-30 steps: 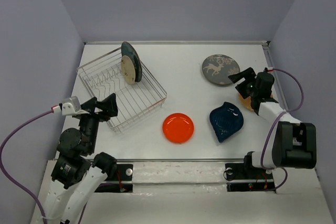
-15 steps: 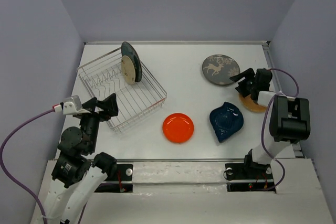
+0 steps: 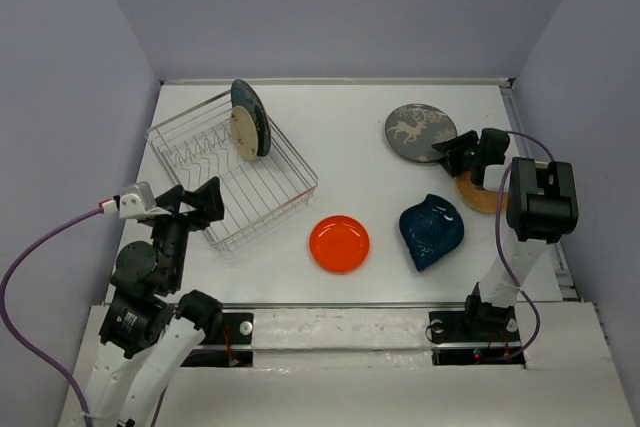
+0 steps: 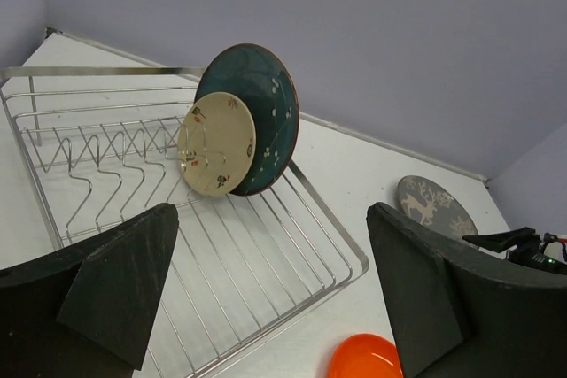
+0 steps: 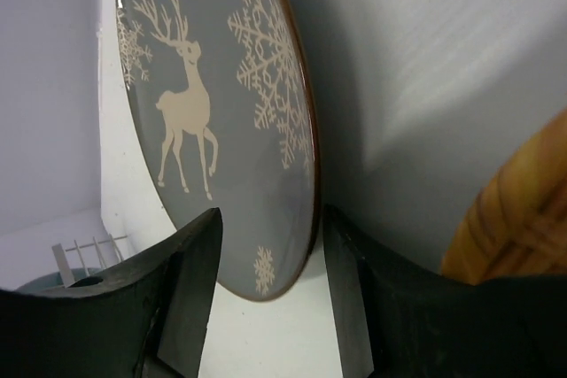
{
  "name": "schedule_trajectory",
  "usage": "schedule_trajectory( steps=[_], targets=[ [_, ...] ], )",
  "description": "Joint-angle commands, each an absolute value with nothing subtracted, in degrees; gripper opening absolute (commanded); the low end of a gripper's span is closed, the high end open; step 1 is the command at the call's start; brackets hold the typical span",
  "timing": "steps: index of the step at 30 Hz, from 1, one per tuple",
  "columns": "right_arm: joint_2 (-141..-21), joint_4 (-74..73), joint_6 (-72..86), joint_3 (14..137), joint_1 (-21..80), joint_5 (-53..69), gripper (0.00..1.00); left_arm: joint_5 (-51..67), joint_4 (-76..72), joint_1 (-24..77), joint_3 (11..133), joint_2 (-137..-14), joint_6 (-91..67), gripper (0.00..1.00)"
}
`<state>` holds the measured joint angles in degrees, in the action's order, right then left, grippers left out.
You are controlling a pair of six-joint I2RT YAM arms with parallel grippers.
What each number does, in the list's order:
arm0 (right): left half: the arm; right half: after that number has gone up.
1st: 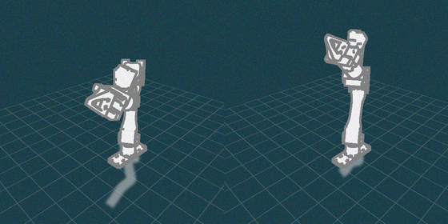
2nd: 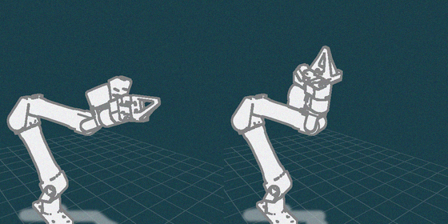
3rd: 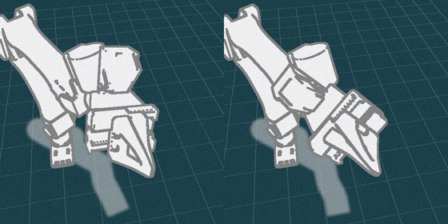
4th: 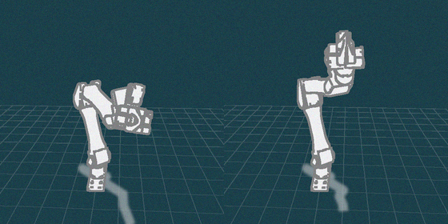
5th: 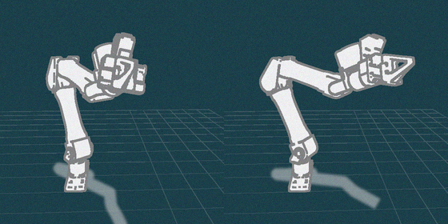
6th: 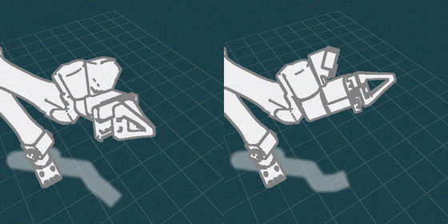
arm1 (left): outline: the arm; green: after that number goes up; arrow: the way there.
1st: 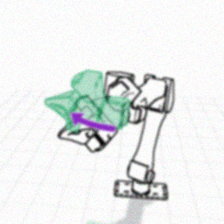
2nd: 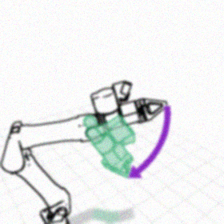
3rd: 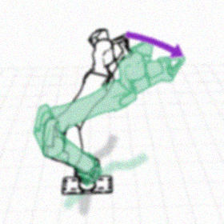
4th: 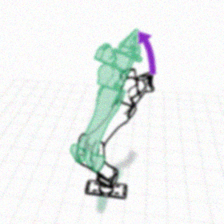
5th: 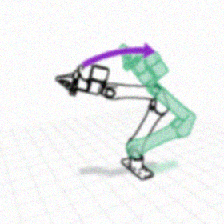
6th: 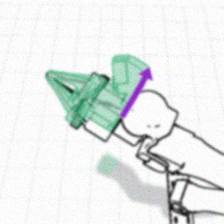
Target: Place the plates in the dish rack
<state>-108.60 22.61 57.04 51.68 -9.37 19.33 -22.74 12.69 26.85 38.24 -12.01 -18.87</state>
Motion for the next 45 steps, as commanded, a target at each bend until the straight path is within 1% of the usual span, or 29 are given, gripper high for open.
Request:
schedule_trajectory(
  steps=[1, 3, 4, 6, 7, 8, 9, 13, 18, 20, 25, 28, 29, 32, 33, 34, 36, 37, 41, 45],
  targets=[
    [-112.75, 25.40, 60.02, 55.19, -8.96, 18.63, 0.50, -21.97, 9.58, 25.40, 38.14, -13.45, -17.58, 0.99],
    [-114.95, 26.19, 61.86, 55.81, -8.96, 19.24, 0.44, -21.80, 9.41, 25.14, 38.14, -13.62, -17.58, 0.99],
    [-115.66, 26.80, 62.48, 55.81, -8.96, 19.25, 0.44, -21.80, 9.32, 25.05, 38.14, -13.62, -17.58, 0.99],
    [-117.06, 28.12, 63.45, 56.07, -8.96, 19.86, 0.35, -21.62, 9.32, 24.61, 38.14, -13.62, -17.49, 0.99],
    [-117.16, 28.39, 63.54, 56.16, -8.96, 19.78, 0.28, -21.62, 9.14, 24.52, 38.06, -13.62, -17.49, 0.99],
    [-117.25, 29.00, 63.63, 56.08, -8.96, 19.51, 0.14, -21.45, 9.14, 24.26, 38.06, -13.62, -17.49, 0.99],
    [-117.07, 29.26, 63.55, 55.81, -8.96, 19.25, 0.07, -21.36, 9.14, 24.17, 38.06, -13.54, -17.49, 0.99],
    [-112.34, 31.73, 61.44, 53.53, -8.96, 17.41, 0.07, -21.01, 9.05, 23.64, 38.06, -13.10, -17.58, 0.99],
    [-98.20, 28.49, 52.75, 53.26, -6.51, 12.23, 0.07, -20.30, 8.96, 23.20, 37.97, -12.39, -17.75, 0.99],
    [-91.54, 25.41, 48.11, 54.05, -3.88, 8.45, 0.07, -20.04, 8.96, 22.94, 37.97, -12.04, -17.67, 0.99],
    [-80.35, 22.33, 41.94, 54.66, 2.36, 2.30, 0.07, -19.69, 8.88, 22.76, 37.97, -11.16, -17.75, 0.99],
    [-75.33, 18.38, 36.49, 57.73, 8.69, -4.03, 0.07, -19.51, 8.96, 22.41, 37.97, -11.16, -17.84, 0.99],
    [-74.54, 16.63, 35.26, 58.79, 12.36, -6.83, 0.07, -19.34, 8.96, 22.15, 38.06, -11.25, -17.93, 0.99],
    [-73.48, 12.94, 31.04, 63.00, 18.26, -13.41, 0.07, -18.81, 8.61, 21.54, 37.97, -10.90, -18.11, 0.99],
    [-73.65, 12.40, 30.07, 66.15, 20.54, -15.45, 0.07, -18.55, 8.44, 21.19, 37.97, -10.72, -18.37, 0.99],
    [-74.61, 11.52, 27.88, 67.75, 24.92, -19.30, 0.07, -18.28, 8.00, 20.66, 37.88, -10.37, -18.54, 0.99],
    [-76.37, 10.64, 26.37, 73.28, 29.25, -23.01, 0.07, -18.02, 7.74, 20.13, 37.97, -10.28, -18.98, 0.99],
    [-77.42, 10.37, 24.80, 75.21, 33.36, -24.85, 0.07, -18.10, 7.65, 19.69, 37.97, -10.28, -19.16, 0.99],
    [-84.45, 9.93, 20.23, 85.76, 42.26, -34.86, 0.07, -18.10, 7.30, 19.42, 38.06, -10.02, -19.34, 0.99],
    [-93.85, 10.46, 14.08, 95.96, 48.94, -40.51, 0.07, -18.98, 7.30, 19.60, 38.06, -9.32, -19.07, 0.99]
  ],
)
